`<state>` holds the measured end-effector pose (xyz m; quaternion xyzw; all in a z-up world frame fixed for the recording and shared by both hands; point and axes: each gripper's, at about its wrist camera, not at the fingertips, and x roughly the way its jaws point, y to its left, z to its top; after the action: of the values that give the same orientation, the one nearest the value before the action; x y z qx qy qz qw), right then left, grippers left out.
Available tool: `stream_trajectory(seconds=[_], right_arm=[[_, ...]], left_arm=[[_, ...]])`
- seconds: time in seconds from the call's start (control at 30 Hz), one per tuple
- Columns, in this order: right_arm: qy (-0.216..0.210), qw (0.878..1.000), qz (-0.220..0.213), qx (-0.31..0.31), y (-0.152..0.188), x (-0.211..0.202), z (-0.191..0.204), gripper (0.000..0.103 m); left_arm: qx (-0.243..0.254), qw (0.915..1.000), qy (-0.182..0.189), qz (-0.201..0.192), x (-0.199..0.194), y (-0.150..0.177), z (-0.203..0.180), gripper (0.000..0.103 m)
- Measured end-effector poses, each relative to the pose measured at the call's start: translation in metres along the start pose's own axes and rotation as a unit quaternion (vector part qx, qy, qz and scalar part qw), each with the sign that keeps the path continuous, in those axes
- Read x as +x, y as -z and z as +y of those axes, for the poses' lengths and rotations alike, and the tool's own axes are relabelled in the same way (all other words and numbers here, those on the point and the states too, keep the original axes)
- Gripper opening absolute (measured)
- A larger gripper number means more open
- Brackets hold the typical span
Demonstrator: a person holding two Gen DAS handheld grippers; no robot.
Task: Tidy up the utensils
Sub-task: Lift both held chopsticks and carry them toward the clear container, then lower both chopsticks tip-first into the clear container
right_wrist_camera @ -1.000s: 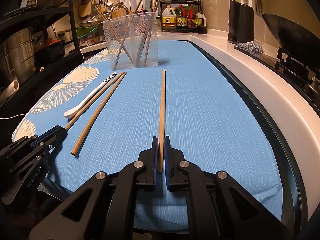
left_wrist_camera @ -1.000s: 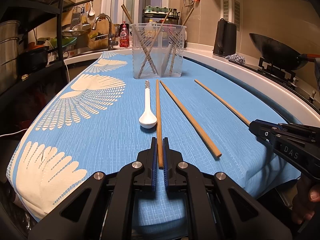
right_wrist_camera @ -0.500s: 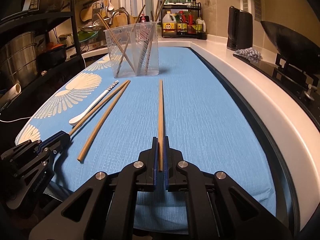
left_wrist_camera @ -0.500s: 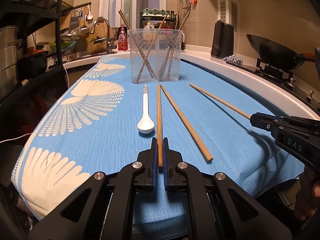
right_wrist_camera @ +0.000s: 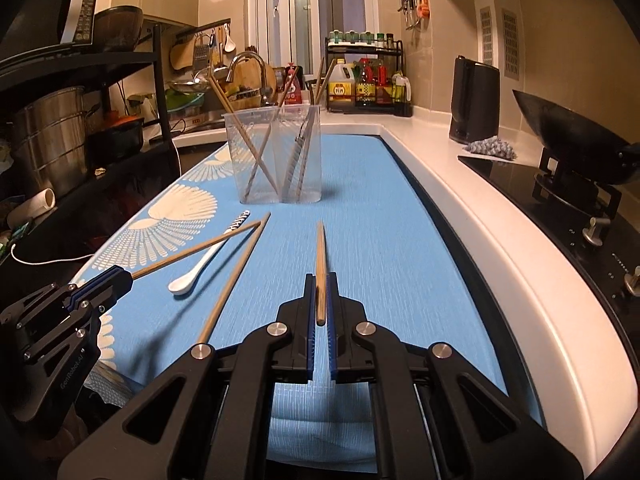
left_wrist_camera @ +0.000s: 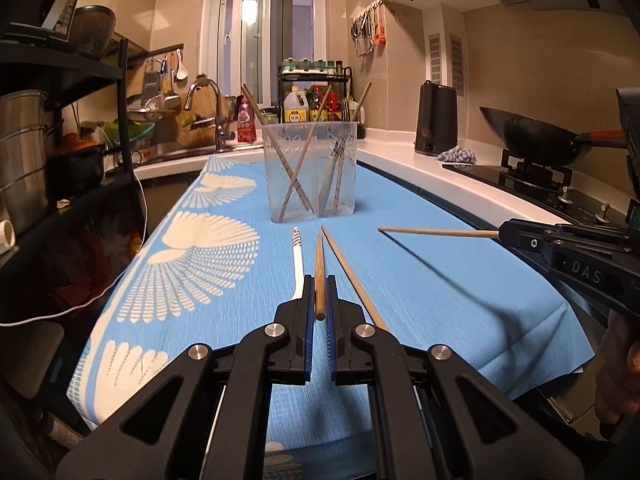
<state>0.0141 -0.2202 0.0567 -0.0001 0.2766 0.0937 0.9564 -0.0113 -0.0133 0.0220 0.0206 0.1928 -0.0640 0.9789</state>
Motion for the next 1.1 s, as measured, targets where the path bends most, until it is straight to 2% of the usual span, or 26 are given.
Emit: stream_trajectory(seconds=[0.4, 0.77, 1.1], right_arm=[[-0.001, 1.0, -0.025, -0.002, -0.017, -0.016, 0.0, 0.005], [-0.001, 0.998, -0.056, -0.017, -0.05, -0.027, 0.002, 0.005], [-0.011, 0.998, -0.059, -0.03, -0.095, -0.023, 0.008, 0.005]], left_arm=[[0.016, 0.9994, -0.004, -0.032, -0.015, -0.02, 0.0, 0.005], [0.02, 0.9983, -0.004, -0.056, -0.02, -0.053, 0.005, 0.005], [0.005, 0.9994, 0.026, -0.024, -0.008, -0.101, 0.019, 0.005]])
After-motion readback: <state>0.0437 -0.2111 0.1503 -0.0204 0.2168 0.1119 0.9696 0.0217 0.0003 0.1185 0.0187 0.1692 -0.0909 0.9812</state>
